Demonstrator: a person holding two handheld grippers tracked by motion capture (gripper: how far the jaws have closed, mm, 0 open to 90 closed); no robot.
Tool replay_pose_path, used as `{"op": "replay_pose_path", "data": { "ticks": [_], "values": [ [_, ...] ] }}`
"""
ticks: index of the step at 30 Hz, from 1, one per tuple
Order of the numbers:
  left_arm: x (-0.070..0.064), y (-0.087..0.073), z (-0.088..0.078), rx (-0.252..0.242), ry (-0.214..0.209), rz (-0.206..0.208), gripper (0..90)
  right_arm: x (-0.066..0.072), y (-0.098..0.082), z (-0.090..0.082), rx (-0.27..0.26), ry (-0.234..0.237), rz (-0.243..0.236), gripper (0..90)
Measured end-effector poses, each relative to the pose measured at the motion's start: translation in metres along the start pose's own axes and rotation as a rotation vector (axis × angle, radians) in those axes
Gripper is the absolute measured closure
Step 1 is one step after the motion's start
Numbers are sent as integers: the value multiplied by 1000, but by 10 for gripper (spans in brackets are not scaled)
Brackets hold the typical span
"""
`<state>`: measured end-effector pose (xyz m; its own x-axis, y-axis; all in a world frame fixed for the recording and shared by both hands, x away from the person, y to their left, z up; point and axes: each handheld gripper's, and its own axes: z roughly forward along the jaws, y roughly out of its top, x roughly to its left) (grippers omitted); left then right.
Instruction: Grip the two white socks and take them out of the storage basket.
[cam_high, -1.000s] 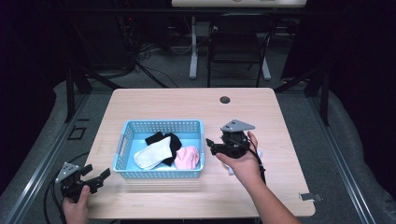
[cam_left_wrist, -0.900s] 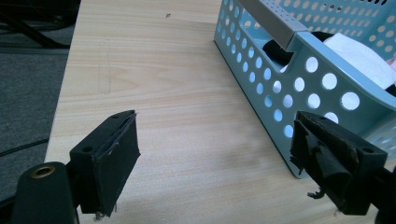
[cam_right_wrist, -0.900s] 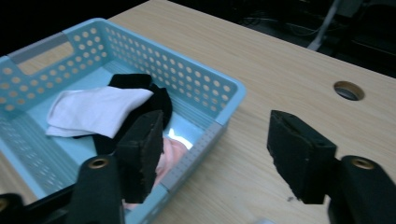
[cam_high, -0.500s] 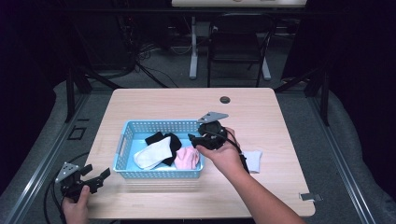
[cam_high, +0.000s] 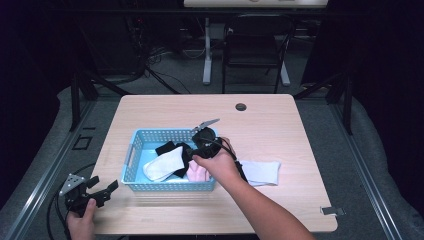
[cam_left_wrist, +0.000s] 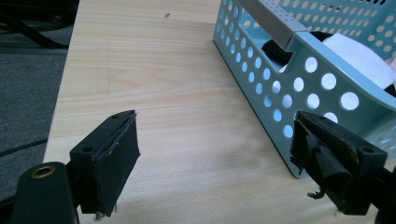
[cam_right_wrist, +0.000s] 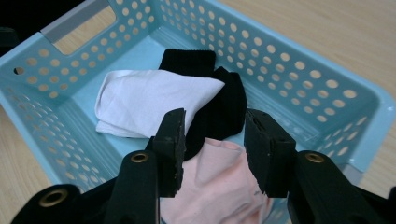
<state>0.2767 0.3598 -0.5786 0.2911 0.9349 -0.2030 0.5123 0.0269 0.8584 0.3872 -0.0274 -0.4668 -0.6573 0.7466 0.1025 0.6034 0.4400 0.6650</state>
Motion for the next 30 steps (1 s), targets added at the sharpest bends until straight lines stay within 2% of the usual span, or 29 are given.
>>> {"op": "replay_pose_path", "data": {
  "ticks": [2, 3, 5, 6, 10, 12, 13, 15, 16, 20, 23, 25, 28, 29, 30],
  "values": [
    [0, 0, 0, 0, 0, 0, 153, 1, 1, 5, 14, 7, 14, 589],
    [0, 0, 0, 0, -1, 0, 153, 4, 4, 13, 44, 18, 28, 600],
    [0, 0, 0, -1, 0, 0, 153, 6, 5, 18, 46, 22, 46, 608],
    [0, 0, 0, -1, 0, 0, 153, 9, 9, 25, 79, 30, 54, 619],
    [1, 0, 0, -1, 0, 1, 153, 15, 16, 42, 128, 47, 99, 640],
    [1, 0, 0, -2, 0, 1, 153, 16, 18, 51, 149, 62, 131, 649],
    [1, 0, -1, -2, -1, 1, 153, 15, 20, 54, 174, 64, 136, 660],
    [1, 0, -1, -3, -1, 1, 153, 15, 20, 58, 184, 64, 151, 667],
    [1, 0, -1, -3, -3, 1, 153, 14, 20, 66, 206, 70, 185, 671],
    [1, 0, -1, -4, -4, -1, 153, 9, 20, 79, 225, 72, 235, 673],
    [1, 0, -1, -5, -3, -1, 153, 7, 19, 87, 234, 56, 274, 670],
    [1, 0, -1, -4, -3, 0, 153, 3, 18, 90, 263, 52, 275, 654],
    [1, 0, -1, -5, -3, -2, 153, 0, 17, 95, 266, 83, 320, 645],
    [1, 0, 0, -12, -4, -3, 153, 0, 17, 95, 266, 83, 320, 645],
    [1, 0, 0, -12, -4, -3, 153, -1, 16, 96, 262, 106, 328, 647]
  ]
}}
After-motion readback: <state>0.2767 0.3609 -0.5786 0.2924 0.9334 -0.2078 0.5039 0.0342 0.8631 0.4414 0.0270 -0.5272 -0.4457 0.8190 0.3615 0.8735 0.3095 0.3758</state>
